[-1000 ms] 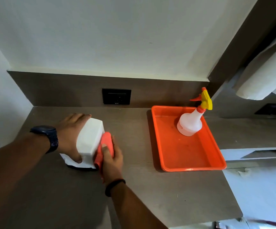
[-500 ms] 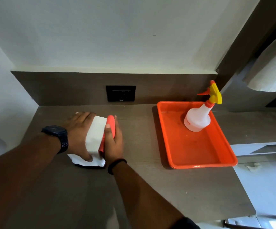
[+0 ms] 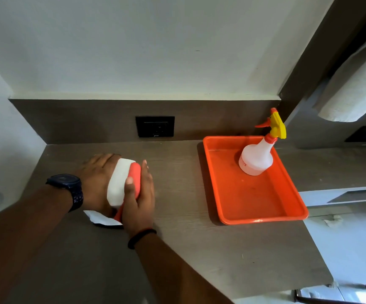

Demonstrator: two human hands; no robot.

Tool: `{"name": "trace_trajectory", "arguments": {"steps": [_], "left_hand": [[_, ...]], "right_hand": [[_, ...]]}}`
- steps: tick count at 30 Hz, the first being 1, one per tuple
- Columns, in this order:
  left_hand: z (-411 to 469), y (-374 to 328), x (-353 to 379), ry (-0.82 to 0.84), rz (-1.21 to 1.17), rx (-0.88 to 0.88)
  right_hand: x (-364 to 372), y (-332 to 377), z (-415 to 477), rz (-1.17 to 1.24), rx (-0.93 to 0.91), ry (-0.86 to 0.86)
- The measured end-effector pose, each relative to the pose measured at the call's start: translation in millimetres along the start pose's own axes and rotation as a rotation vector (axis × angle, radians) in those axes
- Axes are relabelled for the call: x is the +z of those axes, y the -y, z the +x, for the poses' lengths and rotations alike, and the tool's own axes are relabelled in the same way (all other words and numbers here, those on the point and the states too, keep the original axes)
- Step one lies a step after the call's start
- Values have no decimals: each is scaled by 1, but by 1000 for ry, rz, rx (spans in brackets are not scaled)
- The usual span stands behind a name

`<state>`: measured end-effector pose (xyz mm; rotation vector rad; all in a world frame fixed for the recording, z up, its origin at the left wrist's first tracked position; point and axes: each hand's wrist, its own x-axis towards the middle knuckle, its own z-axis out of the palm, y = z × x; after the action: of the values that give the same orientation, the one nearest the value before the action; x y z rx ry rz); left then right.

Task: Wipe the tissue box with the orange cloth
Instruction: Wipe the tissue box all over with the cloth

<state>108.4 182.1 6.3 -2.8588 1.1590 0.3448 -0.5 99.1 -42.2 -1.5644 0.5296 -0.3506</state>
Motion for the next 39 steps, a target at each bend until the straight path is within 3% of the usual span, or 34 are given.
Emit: {"name": "trace_trajectory", "arguments": {"steps": [3,11,20,25,30,39], "left_hand": [[0,-1,0,-2,31,-1],[-1,-2,-1,7,-2,-34],[-4,-2,2,-8,-12,-36],[-4,-2,2,0,-20,-69],[-5,-2,3,1,7,-64],[-12,-4,-3,-50,-42,-23]], "right_hand": [[-3,2,18,-63,-30,41],[-4,-10,4,19,124,46],[0,3,12,13,6,8],[-8,-1,37,76,173,50],[-4,-13,12,72,243,-18],[3,10,25,-46,-65,11]]}}
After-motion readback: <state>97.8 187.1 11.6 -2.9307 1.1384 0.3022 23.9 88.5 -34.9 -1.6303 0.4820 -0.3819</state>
